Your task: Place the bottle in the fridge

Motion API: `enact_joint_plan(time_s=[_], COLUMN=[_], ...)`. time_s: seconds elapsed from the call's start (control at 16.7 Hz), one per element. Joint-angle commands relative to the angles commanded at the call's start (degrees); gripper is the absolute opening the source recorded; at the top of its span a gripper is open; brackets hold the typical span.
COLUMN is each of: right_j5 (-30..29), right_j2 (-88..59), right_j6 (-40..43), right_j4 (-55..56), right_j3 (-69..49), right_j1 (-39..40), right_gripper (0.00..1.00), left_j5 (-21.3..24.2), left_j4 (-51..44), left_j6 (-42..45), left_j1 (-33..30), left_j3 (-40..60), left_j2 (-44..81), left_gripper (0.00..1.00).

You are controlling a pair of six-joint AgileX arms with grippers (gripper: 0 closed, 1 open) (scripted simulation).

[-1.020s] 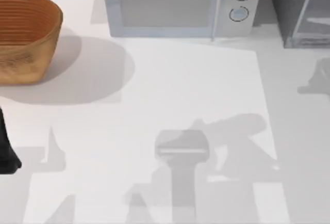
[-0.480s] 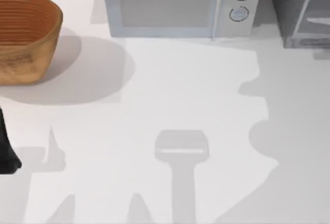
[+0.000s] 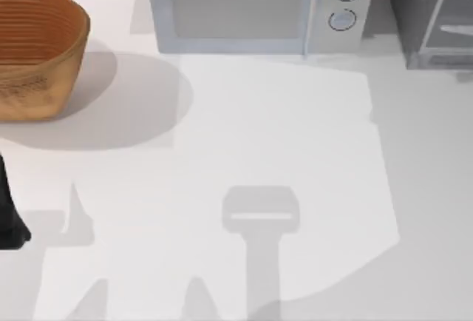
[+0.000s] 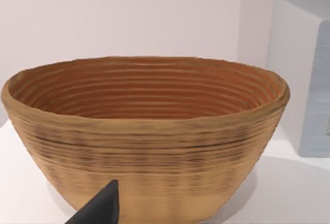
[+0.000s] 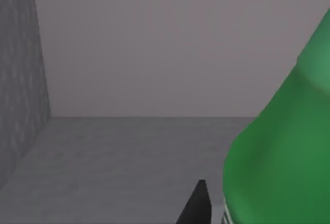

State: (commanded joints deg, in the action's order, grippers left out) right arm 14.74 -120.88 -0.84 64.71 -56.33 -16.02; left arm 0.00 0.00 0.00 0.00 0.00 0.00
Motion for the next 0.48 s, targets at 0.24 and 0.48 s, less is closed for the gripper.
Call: enact_joint_plan(time_s=[0.24, 0.48], right_j5=[-0.14, -1.4], right_j2=[-1.54, -7.51], right_j6=[0.09, -0.08], right_j4=[-1.57, -6.23], right_j3=[-1.8, -12.61], right_j1=[0.96, 1.49], right_gripper=[0.01, 0.01], left_j5=[0.0, 0.0], left_j4=[0.0, 0.0], left_j6=[0.0, 0.0], left_j1=[0.0, 0.0], left_j3=[0.0, 0.0], left_j2=[0.0, 0.0], left_gripper=[1.0, 1.0])
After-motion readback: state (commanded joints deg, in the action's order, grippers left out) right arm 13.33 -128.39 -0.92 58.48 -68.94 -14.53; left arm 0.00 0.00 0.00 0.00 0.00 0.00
